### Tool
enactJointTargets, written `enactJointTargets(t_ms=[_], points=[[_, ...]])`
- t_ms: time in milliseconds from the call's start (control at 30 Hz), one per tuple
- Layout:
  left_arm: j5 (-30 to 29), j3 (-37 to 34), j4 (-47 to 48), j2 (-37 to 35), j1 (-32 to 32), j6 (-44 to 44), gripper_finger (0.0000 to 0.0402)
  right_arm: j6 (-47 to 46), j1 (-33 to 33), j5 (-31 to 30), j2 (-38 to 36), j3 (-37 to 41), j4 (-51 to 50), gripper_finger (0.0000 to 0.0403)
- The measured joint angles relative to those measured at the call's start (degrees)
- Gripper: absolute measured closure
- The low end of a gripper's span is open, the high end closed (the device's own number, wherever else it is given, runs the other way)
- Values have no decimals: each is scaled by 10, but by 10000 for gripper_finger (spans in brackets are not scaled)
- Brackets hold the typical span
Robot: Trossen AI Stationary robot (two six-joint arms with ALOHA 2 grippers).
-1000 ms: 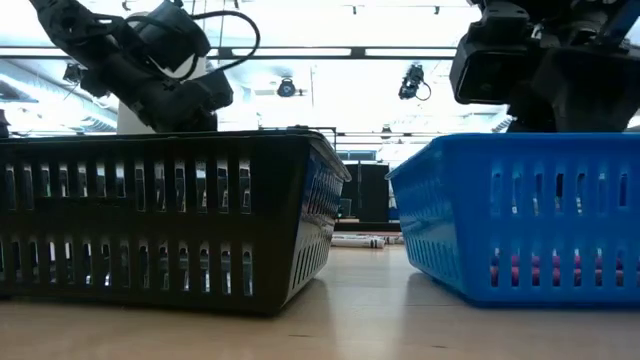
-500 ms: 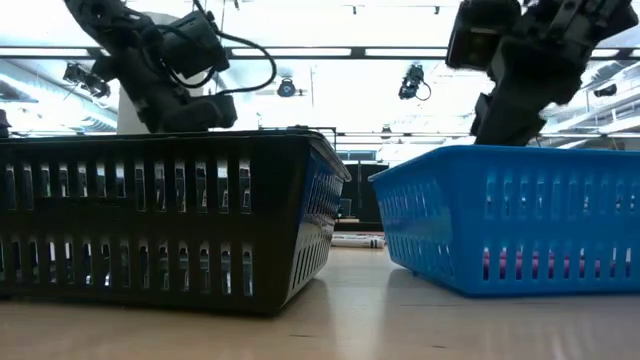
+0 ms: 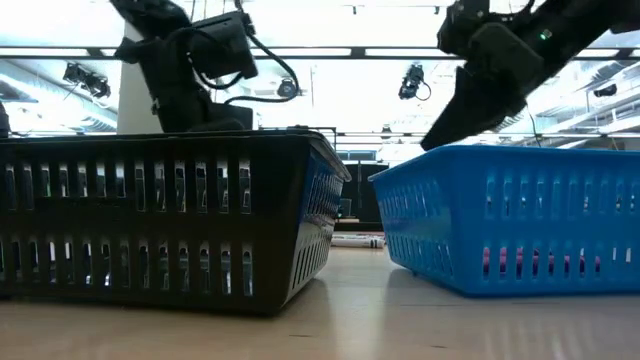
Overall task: Sort crayons
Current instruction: Put the pink crayon into the black bin
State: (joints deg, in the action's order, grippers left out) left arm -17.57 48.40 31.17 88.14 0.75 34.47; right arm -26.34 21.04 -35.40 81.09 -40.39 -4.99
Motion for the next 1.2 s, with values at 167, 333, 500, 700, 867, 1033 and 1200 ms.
enactJointTargets(t_ms=[167, 333, 500, 700, 867, 1033, 1200], points=[[-28, 48, 63, 45, -16, 47, 283, 33, -2, -15, 8, 0, 3, 297], [-28, 50, 54, 63, -11, 97, 283, 56, -3, -22, 12, 0, 12, 297], [-37, 48, 54, 67, -8, 160, 283, 100, -3, -1, 14, 0, 14, 297], [-70, 49, 54, 66, -24, 225, 283, 147, -18, 14, 14, 0, 22, 297], [-83, 49, 54, 66, -39, 241, 283, 197, -27, 9, 14, 15, 105, 297], [-85, 49, 55, 66, -31, 236, 272, 233, -53, 32, 11, 67, 182, 297], [-76, 48, 54, 66, -30, 234, 220, 233, -65, 71, -5, 92, 219, 298]])
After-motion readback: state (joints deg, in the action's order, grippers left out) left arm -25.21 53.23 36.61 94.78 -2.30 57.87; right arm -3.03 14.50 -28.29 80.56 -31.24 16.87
